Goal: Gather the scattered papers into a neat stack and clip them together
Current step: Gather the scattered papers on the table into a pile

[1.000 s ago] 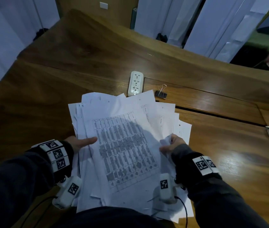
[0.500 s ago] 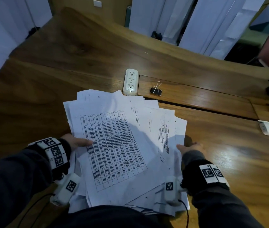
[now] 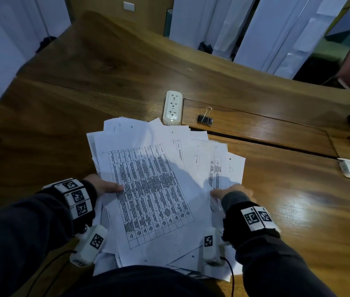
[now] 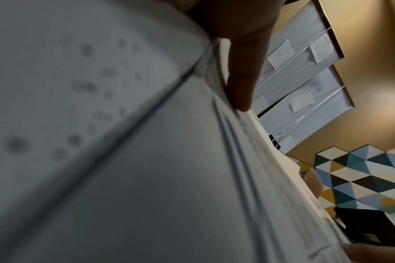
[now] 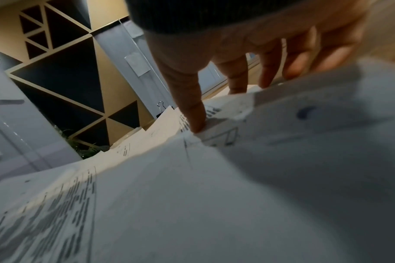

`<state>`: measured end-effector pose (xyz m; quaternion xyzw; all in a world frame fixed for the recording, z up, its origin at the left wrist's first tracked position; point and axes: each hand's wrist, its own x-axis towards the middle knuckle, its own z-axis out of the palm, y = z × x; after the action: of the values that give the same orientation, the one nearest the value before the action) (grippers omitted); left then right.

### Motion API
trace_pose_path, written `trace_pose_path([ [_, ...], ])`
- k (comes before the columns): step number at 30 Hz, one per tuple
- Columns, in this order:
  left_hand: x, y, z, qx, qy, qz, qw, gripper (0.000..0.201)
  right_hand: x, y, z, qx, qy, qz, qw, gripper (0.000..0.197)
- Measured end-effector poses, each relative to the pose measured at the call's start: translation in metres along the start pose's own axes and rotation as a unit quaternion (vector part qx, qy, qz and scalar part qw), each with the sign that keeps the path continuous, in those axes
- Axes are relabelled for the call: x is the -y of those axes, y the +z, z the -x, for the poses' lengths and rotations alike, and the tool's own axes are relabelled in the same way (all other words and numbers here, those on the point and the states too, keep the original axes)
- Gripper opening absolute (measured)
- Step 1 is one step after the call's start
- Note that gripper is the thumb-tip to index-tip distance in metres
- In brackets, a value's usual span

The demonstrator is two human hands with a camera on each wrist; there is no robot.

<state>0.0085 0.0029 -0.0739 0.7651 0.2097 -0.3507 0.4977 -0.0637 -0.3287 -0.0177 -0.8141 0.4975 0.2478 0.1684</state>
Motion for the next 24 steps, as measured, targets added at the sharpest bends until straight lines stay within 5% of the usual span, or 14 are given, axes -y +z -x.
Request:
trace_pose_path([
  [3, 0.005, -0.002, -0.006, -0.008, 0.010, 0.001, 1.000, 0.108, -0.003, -0.005, -0.007, 0.038, -0.037, -0.078, 0.996, 0.059],
  [7, -0.004, 0.000, 0.010, -0.016, 0.001, 0.001, 1.000, 0.087, -0.005, -0.014, -0.004, 0.034, -0.045, -0.137, 0.989, 0.053],
  [11, 0.008, 0.000, -0.009, -0.017, 0.011, 0.001, 1.000, 0.115, -0.001, -0.002, -0.002, 0.043, -0.037, -0.137, 0.989, 0.041],
  [15, 0.001, 0.002, 0.003, -0.028, 0.005, 0.005, 1.000, 0.102, 0.000, 0.000, -0.002, 0.023, -0.057, -0.124, 0.990, 0.021],
  [17, -0.004, 0.003, 0.007, -0.031, 0.001, 0.008, 0.999, 0.098, 0.001, 0.005, -0.006, -0.002, -0.060, -0.093, 0.994, 0.029],
  [20, -0.013, 0.006, 0.019, -0.035, -0.006, -0.013, 0.999, 0.063, 0.008, 0.012, -0.001, -0.017, -0.069, -0.082, 0.994, 0.031],
  [24, -0.014, 0.008, 0.020, -0.046, 0.000, -0.009, 0.999, 0.054, 0.016, 0.011, 0.006, -0.018, -0.051, -0.107, 0.993, 0.032],
])
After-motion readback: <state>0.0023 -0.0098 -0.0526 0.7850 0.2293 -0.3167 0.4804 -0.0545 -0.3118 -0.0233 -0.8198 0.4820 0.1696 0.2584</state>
